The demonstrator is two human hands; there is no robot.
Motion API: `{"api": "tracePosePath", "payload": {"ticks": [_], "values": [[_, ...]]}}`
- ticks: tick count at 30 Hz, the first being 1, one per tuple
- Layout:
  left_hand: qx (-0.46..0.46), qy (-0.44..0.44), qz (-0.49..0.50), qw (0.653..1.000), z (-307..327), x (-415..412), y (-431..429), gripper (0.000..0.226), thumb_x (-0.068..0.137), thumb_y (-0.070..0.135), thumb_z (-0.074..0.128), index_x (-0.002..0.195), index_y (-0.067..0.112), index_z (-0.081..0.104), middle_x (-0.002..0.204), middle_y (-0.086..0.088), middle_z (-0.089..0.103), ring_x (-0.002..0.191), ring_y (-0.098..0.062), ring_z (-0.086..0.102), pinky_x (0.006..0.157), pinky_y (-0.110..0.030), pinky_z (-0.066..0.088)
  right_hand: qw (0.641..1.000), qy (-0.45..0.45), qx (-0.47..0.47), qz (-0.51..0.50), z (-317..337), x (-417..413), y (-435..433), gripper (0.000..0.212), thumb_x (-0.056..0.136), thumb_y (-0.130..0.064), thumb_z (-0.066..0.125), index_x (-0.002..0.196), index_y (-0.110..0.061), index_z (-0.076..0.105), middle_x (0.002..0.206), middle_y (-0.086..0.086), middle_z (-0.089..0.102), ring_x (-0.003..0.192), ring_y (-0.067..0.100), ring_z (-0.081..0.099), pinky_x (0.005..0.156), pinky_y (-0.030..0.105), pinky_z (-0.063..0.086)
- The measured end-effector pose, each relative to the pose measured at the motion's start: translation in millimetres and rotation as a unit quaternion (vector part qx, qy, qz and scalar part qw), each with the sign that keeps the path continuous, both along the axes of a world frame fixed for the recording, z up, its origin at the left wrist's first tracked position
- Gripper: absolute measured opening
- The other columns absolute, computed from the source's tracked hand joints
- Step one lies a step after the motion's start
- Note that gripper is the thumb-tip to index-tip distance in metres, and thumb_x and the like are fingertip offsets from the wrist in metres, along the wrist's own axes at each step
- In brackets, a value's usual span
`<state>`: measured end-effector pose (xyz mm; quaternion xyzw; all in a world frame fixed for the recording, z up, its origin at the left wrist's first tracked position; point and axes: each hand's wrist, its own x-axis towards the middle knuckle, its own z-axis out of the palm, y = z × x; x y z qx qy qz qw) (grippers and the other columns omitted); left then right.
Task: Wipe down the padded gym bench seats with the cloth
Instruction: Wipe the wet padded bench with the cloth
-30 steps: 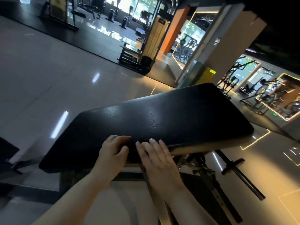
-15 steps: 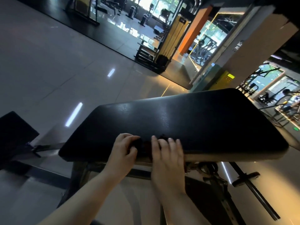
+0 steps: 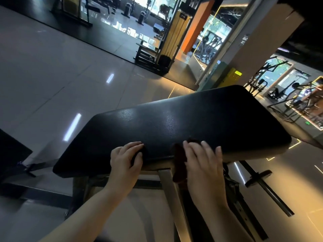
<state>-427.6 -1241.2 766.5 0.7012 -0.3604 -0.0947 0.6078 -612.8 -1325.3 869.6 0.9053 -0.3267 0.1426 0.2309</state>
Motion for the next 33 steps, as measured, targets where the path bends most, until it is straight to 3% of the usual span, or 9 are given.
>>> {"api": "tracePosePath", "payload": {"ticks": [3, 6, 9, 11, 17, 20, 23, 28, 33], "values": [[0.024, -0.014, 0.005, 1.0, 4, -5, -4, 0.04, 0.092, 0.04, 0.047, 0.123, 0.026, 0.068, 0.125, 0.023, 0.057, 0.117, -0.01, 0.04, 0.104, -0.04, 0.036, 0.999, -0.023, -0.004, -0.047, -9, 12, 8, 0.093, 0.075, -0.029, 0.077, 0.156, -0.015, 0.034, 0.152, 0.011, 0.038, 0.149, 0.038, 0.025, 0.124, 0.051, -0.009], [0.015, -0.034, -0.029, 0.999, 4, -8, -12, 0.047, 0.094, 0.039, 0.043, 0.129, 0.018, 0.066, 0.134, 0.008, 0.06, 0.129, -0.013, 0.05, 0.111, -0.048, 0.038, 0.999, 0.026, -0.006, 0.029, -36, 39, 19, 0.092, 0.076, -0.02, 0.075, 0.157, -0.021, 0.031, 0.152, 0.01, 0.039, 0.15, 0.039, 0.022, 0.124, 0.053, -0.004], [0.005, -0.023, -0.061, 0.998, 7, -14, -16, 0.039, 0.101, 0.018, 0.043, 0.138, 0.019, 0.056, 0.146, 0.009, 0.048, 0.144, -0.013, 0.036, 0.123, -0.041, 0.02, 0.992, 0.094, -0.022, 0.084, -34, 38, 13, 0.086, 0.081, -0.025, 0.068, 0.157, -0.02, 0.029, 0.149, 0.006, 0.042, 0.148, 0.036, 0.028, 0.125, 0.05, 0.005], [0.003, -0.02, -0.058, 0.998, 9, -15, -16, 0.039, 0.102, 0.021, 0.043, 0.14, 0.02, 0.054, 0.147, 0.013, 0.045, 0.146, -0.009, 0.031, 0.123, -0.035, 0.016, 0.99, 0.096, -0.031, 0.1, -23, 20, 0, 0.082, 0.081, -0.021, 0.063, 0.156, -0.019, 0.031, 0.146, 0.004, 0.045, 0.144, 0.035, 0.035, 0.126, 0.047, 0.008], [0.015, 0.0, -0.079, 0.997, 24, -17, -14, 0.037, 0.102, 0.028, 0.051, 0.137, 0.038, 0.044, 0.146, 0.02, 0.042, 0.142, 0.002, 0.027, 0.122, -0.042, 0.021, 0.993, -0.045, -0.087, 0.06, 17, -51, -48, 0.083, 0.069, -0.009, 0.072, 0.147, -0.016, 0.043, 0.137, 0.006, 0.047, 0.138, 0.037, 0.04, 0.125, 0.051, 0.008], [0.034, -0.025, -0.072, 0.997, 30, -20, -19, 0.038, 0.102, 0.03, 0.048, 0.138, 0.04, 0.041, 0.147, 0.024, 0.038, 0.144, 0.005, 0.023, 0.124, -0.04, 0.013, 0.984, -0.156, -0.088, 0.027, 29, -68, -55, 0.059, 0.086, -0.017, 0.056, 0.143, -0.011, 0.045, 0.139, 0.015, 0.048, 0.142, 0.04, 0.034, 0.124, 0.057, 0.006], [0.048, -0.039, -0.063, 0.996, 33, -30, -25, 0.041, 0.103, 0.036, 0.043, 0.143, 0.035, 0.042, 0.15, 0.025, 0.033, 0.146, 0.005, 0.017, 0.125, -0.042, 0.007, 0.971, -0.232, -0.055, -0.013, 20, -45, -42, 0.055, 0.089, -0.015, 0.046, 0.144, -0.009, 0.043, 0.144, 0.015, 0.042, 0.147, 0.042, 0.025, 0.125, 0.056, 0.001], [0.011, -0.063, -0.055, 0.996, 47, -53, -34, 0.037, 0.102, 0.044, 0.035, 0.137, 0.037, 0.045, 0.146, 0.024, 0.037, 0.141, 0.016, 0.019, 0.125, -0.04, 0.014, 0.995, 0.018, -0.047, 0.085, -4, -9, -21, 0.086, 0.071, -0.037, 0.072, 0.149, -0.016, 0.041, 0.149, 0.008, 0.045, 0.148, 0.035, 0.024, 0.124, 0.051, 0.002], [0.007, -0.113, -0.034, 0.993, 62, -75, -55, 0.046, 0.1, 0.055, 0.027, 0.138, 0.038, 0.046, 0.149, 0.019, 0.041, 0.144, 0.008, 0.023, 0.124, -0.044, 0.017, 0.991, 0.037, -0.065, 0.109, 25, -48, -46, 0.069, 0.082, -0.037, 0.052, 0.148, -0.018, 0.043, 0.144, 0.004, 0.05, 0.144, 0.033, 0.032, 0.125, 0.047, 0.002]]}}
